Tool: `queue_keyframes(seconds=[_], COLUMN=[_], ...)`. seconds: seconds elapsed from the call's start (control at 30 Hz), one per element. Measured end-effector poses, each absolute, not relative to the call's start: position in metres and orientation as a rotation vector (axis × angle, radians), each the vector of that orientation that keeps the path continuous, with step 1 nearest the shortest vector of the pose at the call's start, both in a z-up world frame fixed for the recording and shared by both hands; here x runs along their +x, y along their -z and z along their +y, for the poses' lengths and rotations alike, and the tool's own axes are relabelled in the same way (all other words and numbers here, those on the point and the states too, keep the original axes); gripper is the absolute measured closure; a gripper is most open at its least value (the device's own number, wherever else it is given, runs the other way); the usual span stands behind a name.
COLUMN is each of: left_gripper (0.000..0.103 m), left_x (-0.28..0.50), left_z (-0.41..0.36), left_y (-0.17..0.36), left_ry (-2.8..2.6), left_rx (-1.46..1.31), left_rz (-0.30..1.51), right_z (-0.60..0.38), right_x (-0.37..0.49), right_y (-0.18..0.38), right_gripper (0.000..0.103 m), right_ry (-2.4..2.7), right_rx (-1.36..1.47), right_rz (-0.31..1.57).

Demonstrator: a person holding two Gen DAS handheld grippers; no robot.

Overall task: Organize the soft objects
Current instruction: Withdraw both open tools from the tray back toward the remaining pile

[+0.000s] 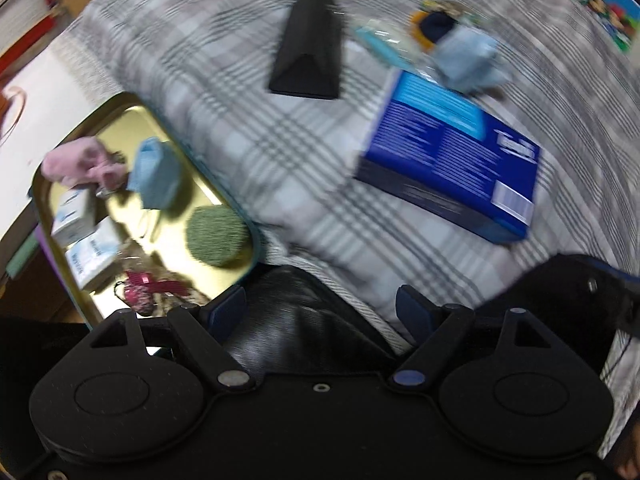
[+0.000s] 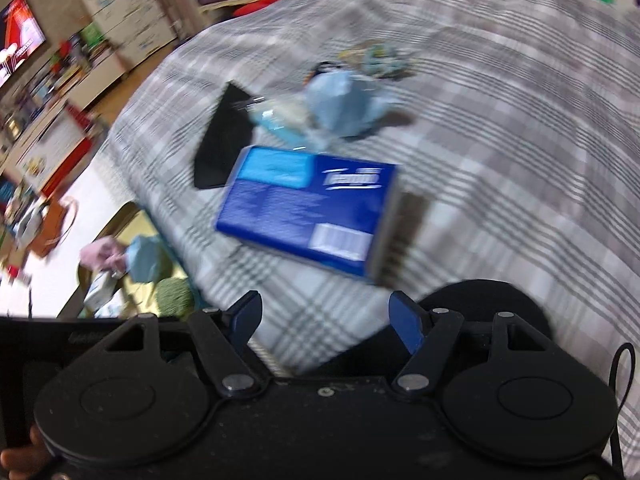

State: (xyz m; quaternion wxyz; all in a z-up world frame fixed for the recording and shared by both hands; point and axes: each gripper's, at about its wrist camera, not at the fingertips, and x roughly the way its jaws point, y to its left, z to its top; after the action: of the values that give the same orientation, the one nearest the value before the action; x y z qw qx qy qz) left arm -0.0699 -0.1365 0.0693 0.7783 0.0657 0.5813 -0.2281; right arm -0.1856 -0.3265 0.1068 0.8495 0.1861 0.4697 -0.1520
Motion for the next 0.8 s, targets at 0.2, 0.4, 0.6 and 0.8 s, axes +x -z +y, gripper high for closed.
queue_keyframes(seconds=[0.2,0.4,0.6,0.8], left_gripper=[0.025,0.025,0.025,0.025], left_x=[-0.089,-0.094,-0.091,-0.087], left_z=[-0.169,-0.189,-0.208,-0.226], left_y=[-0.078,-0.091,-0.095,-0.098], left_ry=[0.570,0.606,0.636,0.658], left_rx=[0.211,0.232,0.246,0.263], left_rz=[1.247,1.216,1.212,1.204], right_z=[-0.361,-0.381,-0.403,-0.424], right_x=[-0.204,-0.205,-0.196,-0.177], right_y=[-0.107,-0.117,-0.112,-0.107], right_gripper=[0.035,0.033,0.033,0.032], right_ry=[0.371,0.444,0.496,0.527], right_rx=[0.453,0.463,0.504,0.547], right_rz=[0.949,0.891,0.886,0.875])
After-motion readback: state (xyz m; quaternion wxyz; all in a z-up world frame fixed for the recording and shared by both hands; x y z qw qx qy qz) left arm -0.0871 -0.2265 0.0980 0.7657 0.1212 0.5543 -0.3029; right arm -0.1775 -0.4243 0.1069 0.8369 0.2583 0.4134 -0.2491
